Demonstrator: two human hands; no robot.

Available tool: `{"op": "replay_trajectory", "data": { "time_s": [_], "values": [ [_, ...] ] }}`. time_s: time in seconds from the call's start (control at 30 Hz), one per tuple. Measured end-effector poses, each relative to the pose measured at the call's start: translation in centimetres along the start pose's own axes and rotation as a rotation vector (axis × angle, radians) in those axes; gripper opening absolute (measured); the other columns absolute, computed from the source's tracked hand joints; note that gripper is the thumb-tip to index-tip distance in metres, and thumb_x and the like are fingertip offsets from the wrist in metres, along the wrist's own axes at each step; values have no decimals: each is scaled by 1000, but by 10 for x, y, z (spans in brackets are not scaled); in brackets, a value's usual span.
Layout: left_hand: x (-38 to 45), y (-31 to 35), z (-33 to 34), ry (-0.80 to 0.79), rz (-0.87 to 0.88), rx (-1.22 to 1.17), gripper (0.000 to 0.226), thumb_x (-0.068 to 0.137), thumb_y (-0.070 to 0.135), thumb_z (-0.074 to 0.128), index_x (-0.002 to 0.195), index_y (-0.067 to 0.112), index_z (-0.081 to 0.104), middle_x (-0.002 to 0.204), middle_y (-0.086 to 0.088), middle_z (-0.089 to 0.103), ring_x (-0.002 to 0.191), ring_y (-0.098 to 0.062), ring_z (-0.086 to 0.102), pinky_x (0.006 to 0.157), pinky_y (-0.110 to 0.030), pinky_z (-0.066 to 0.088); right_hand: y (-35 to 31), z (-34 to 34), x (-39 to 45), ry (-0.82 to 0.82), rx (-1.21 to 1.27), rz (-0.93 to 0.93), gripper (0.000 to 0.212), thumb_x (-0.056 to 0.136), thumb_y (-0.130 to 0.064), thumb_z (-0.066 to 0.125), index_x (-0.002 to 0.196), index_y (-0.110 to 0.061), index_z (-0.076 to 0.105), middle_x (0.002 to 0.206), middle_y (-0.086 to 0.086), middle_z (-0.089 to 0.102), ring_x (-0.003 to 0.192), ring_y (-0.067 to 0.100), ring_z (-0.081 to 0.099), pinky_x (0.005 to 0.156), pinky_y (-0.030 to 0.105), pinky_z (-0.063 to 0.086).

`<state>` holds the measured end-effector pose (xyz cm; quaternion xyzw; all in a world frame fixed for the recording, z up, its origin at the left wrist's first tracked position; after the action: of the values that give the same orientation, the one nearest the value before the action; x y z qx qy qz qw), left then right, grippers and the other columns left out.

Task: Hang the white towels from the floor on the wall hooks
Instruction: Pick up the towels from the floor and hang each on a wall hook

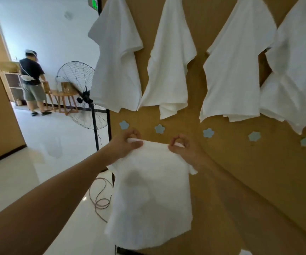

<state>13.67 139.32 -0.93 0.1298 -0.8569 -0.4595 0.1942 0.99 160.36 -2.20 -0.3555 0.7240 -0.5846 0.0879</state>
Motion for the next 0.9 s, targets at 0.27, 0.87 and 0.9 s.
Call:
{"op": "replay_trajectory", "data": {
  "time_s": [0.27, 0.87, 0.9],
  "values": [
    [80, -46, 17, -108, -52, -170, 18, 94, 16, 65, 98, 26, 79, 108, 10, 72, 100, -14, 67, 84, -30, 56, 72, 5, 89, -132, -304, -131, 18, 93, -8, 66, 105, -14, 77, 104, -6, 74, 96, 0, 66, 90, 13, 48],
    [148, -109, 106, 38, 211, 304, 40, 98, 5, 47, 133, 18, 61, 130, -6, 64, 119, -24, 59, 103, -27, 42, 145, 67, 117, 260, -658, -167, 29, 98, -11, 54, 122, -15, 69, 89, 8, 73, 73, 20, 64, 68, 24, 48],
    [146, -110, 112, 36, 171, 154, 38, 98, 5, 47, 131, 16, 63, 129, -6, 65, 120, -23, 59, 105, -31, 43, 146, 75, 118, 284, -601, -132, 29, 98, -10, 53, 121, -14, 70, 89, 8, 74, 73, 20, 65, 67, 22, 47]
  ]
}}
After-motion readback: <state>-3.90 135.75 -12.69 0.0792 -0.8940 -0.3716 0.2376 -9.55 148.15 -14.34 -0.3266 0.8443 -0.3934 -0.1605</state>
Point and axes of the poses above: each hand's wrist, its own x-axis towards the middle knuckle, its own z-axis out of the palm, y = z × x, the point moved 3 cm from there along x, towards the middle knuckle
